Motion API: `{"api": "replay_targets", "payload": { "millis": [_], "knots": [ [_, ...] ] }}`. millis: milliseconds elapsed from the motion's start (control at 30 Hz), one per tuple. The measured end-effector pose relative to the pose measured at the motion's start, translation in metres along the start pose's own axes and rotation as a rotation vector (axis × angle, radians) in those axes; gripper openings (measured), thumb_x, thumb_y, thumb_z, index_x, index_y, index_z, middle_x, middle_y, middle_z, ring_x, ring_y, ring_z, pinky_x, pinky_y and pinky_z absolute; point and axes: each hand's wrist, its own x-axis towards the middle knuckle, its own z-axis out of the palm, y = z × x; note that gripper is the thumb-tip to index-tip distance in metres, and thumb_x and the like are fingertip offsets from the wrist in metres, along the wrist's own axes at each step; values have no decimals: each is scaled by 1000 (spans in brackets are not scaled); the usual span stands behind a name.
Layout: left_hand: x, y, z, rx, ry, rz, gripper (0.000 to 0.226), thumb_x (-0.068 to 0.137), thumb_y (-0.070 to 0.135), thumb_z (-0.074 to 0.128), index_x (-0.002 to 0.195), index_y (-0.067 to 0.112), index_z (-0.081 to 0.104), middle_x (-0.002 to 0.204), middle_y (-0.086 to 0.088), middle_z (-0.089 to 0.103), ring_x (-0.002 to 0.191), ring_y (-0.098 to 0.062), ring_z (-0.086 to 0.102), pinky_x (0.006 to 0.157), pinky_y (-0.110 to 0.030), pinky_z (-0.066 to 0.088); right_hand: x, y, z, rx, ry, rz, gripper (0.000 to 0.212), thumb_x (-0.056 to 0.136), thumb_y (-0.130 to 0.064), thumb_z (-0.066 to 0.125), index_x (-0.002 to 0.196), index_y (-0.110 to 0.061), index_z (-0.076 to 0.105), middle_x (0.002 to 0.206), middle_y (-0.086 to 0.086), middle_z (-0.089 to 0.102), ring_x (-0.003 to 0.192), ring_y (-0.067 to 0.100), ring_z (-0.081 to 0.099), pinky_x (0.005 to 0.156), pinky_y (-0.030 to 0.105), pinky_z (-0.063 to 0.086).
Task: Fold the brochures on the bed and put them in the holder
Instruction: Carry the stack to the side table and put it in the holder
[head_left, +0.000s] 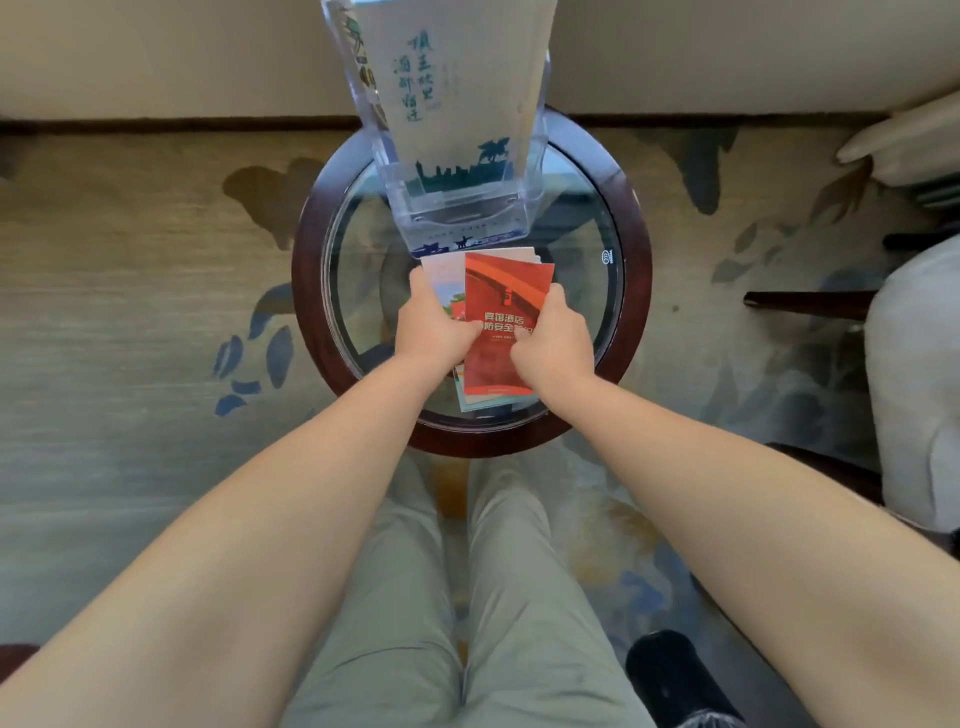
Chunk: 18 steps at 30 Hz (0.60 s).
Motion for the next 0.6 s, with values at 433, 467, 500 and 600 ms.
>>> {"api": "replay_targets", "payload": {
  "millis": [433, 467, 500, 600],
  "knots": [
    [-23, 53, -45, 728, 82, 515, 16, 95, 21, 66, 110, 26, 66, 105, 0, 60, 101, -28, 63, 74, -43, 52, -27, -38, -39, -62, 182, -298, 58, 95, -10, 60, 146, -27, 36, 124, 4, 63, 106, 27, 63, 87, 45, 55],
    [-26, 52, -44, 754, 95, 535, 23, 94, 14, 64, 114, 25, 65, 108, -1, 60, 103, -29, 62, 71, -41, 49, -26, -39, -43, -174, 198, -407, 66, 94, -8, 63, 151, -26, 34, 126, 6, 61, 106, 26, 62, 86, 44, 55],
    [-30, 52, -43, 772, 107, 556, 29, 93, 9, 61, 117, 24, 64, 110, -2, 60, 104, -31, 61, 68, -40, 45, -24, -40, -46, -323, 201, -520, 68, 92, -8, 65, 152, -24, 37, 127, 7, 60, 106, 27, 60, 87, 43, 53],
    [-40, 56, -47, 833, 120, 584, 32, 92, 7, 58, 120, 22, 61, 114, -4, 58, 106, -32, 60, 66, -40, 39, -26, -50, -56, -673, 142, -683, 45, 94, -10, 60, 138, -14, 51, 124, 8, 62, 108, 32, 61, 87, 42, 46]
  ]
}}
